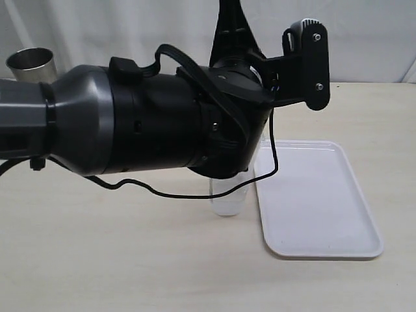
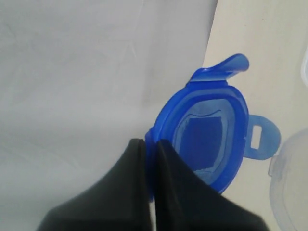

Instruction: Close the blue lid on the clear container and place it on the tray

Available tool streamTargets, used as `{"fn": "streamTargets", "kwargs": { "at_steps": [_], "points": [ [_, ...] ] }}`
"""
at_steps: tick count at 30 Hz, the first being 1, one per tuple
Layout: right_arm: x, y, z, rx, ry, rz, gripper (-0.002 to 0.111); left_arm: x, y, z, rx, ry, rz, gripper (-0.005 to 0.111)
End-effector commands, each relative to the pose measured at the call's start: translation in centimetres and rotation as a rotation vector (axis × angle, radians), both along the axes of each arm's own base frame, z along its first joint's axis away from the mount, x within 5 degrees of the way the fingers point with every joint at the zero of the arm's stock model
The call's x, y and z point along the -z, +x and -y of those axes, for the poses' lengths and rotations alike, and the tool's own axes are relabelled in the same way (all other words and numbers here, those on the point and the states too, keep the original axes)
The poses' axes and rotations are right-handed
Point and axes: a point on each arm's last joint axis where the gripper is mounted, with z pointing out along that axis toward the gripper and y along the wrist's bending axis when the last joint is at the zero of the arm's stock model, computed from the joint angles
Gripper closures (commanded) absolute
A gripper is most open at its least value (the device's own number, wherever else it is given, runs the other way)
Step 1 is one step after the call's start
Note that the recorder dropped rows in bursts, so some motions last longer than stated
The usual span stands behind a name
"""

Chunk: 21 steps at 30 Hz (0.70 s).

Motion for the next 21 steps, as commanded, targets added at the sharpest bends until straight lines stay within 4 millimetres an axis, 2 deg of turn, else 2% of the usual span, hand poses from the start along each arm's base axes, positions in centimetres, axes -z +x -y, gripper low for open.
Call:
{"fn": "streamTargets", "kwargs": {
  "at_steps": [1,9,21],
  "points": [
    [-0.1,0.0,0.0,-0.001,0.001,0.014,0.104,-0.3,-0.8,0.3,0.012,-0.002,0.018,0.107],
    [-0.1,0.0,0.0,-0.001,0.001,0.014,0.104,0.7,-1.4,0.3,0.032,-0.007,0.048,0.107],
    [-0.1,0.0,0.0,-0.001,0.001,0.014,0.104,0.2,-1.2,0.0,0.000,-0.013,0.103,0.107]
  ]
}}
